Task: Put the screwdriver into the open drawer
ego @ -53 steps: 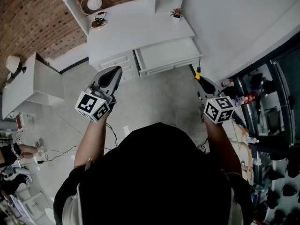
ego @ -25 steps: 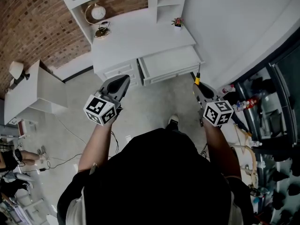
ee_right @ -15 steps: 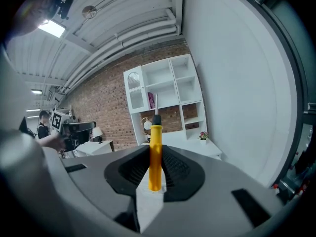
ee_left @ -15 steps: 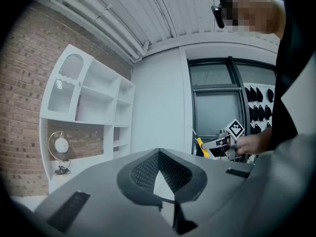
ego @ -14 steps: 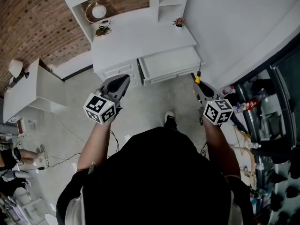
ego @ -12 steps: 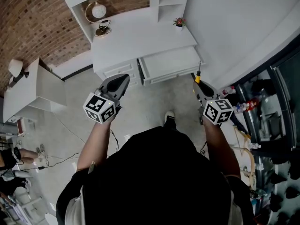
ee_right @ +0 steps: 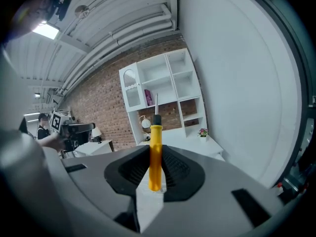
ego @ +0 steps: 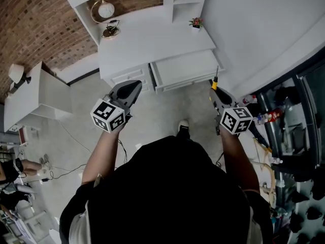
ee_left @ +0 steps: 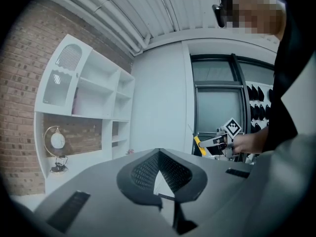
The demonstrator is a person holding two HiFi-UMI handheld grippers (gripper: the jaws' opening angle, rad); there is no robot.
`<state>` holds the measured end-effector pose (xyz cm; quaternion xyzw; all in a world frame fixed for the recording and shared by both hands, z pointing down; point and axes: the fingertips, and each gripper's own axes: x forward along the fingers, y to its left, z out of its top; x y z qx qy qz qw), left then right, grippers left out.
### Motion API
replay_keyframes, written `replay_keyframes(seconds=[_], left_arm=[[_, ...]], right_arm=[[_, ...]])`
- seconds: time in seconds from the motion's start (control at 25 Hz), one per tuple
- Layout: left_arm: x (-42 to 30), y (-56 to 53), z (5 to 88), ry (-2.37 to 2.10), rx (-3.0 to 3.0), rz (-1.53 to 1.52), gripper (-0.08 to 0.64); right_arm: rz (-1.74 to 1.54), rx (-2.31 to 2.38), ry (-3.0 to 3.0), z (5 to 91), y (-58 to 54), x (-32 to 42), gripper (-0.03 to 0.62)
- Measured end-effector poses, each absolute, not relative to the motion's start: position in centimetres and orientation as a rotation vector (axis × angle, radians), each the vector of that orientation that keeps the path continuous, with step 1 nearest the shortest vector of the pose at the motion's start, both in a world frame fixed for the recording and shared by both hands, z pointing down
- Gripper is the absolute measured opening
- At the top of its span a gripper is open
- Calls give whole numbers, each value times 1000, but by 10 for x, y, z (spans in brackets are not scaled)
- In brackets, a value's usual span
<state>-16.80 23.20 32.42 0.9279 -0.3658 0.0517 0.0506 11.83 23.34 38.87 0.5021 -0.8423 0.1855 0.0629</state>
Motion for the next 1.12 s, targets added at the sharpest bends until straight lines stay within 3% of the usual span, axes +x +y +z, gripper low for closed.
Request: replay_keyframes(seconds=[1.12], left_arm=[[-138, 136, 345, -1044, 2779, 219, 15]], right_arm=[[610, 1407, -2573, 398, 117, 120, 84]])
